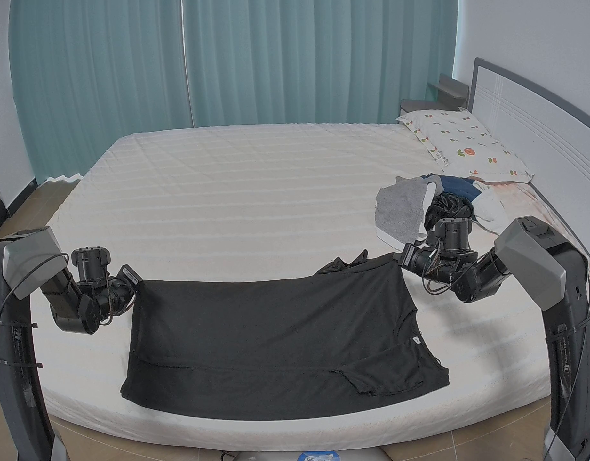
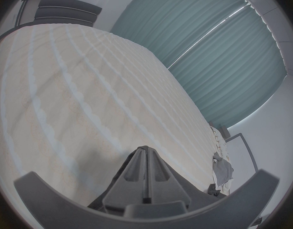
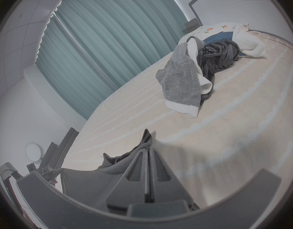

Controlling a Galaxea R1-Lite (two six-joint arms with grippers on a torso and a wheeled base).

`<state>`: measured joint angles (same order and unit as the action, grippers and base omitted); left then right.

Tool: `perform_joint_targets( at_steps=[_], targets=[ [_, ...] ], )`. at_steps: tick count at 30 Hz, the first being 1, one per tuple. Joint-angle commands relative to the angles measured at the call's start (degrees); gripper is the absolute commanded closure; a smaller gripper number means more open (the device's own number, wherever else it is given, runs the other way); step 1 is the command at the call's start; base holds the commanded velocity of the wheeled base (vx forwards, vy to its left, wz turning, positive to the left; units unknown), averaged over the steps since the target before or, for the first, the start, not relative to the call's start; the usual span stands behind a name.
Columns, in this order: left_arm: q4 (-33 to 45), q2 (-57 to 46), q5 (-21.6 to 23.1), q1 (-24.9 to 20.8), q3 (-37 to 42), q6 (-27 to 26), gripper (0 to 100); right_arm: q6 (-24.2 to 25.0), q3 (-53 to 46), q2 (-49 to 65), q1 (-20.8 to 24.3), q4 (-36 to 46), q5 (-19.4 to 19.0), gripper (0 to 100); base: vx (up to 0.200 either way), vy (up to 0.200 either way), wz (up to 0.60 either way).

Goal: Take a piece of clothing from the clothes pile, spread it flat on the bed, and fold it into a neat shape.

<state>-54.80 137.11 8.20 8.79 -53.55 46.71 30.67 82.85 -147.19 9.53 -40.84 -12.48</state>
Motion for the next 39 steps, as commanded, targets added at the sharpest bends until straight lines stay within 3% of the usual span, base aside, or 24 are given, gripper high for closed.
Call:
perform_joint_targets(
  at_steps=[1,8,13,19,27,33,39],
  targets=[
    [-1.54,-0.44,0.50,0.09,1.70,-0.22,100,0.00,-3.31,2.87,-0.30,-0.47,-0.88,100,0.000,0.000,0.00],
    [-2.42,-1.84,2.43,0.35,4.07,-1.19,100,-0.09,-9.19,6.30,-0.74,-1.96,-3.60,100,0.000,0.000,0.00],
    [-4.88,-5.54,9.55,2.37,9.61,-4.79,100,-0.44,-14.38,9.73,-1.36,-1.96,-5.27,100,0.000,0.000,0.00],
    [-7.25,-6.59,14.12,4.83,13.30,-9.27,100,-1.67,-20.53,12.89,-2.06,-1.70,-8.35,100,0.000,0.000,0.00],
    [-12.35,-7.03,22.91,8.96,17.25,-10.85,100,-3.95,-27.48,15.09,-2.77,-3.63,-8.61,100,0.000,0.000,0.00],
    [-18.24,-6.59,31.52,12.48,21.21,-12.70,100,-6.06,-36.09,15.44,-2.77,-12.25,-8.70,100,0.000,0.000,0.00],
    [-17.80,-5.27,32.40,13.27,22.53,-18.94,100,-10.28,-41.98,15.35,-2.68,-13.57,-8.70,100,0.000,0.000,0.00]
  ],
)
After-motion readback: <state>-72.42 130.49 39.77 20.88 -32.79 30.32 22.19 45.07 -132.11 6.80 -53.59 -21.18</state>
